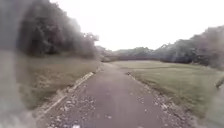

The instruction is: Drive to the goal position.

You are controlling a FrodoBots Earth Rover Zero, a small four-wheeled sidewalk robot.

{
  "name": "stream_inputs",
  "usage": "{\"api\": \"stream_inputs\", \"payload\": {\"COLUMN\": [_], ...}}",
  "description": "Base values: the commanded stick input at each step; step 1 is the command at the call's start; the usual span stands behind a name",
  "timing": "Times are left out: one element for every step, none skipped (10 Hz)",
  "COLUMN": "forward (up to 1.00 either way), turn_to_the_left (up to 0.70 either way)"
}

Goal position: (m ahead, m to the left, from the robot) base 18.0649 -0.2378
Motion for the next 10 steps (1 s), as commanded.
{"api": "stream_inputs", "payload": {"forward": [1.0, 1.0, 1.0, 1.0, 1.0, 1.0, 1.0, 1.0, 1.0, 1.0], "turn_to_the_left": [0.0, 0.0, 0.0, 0.0, 0.0, 0.0, 0.0, 0.0, 0.0, 0.0]}}
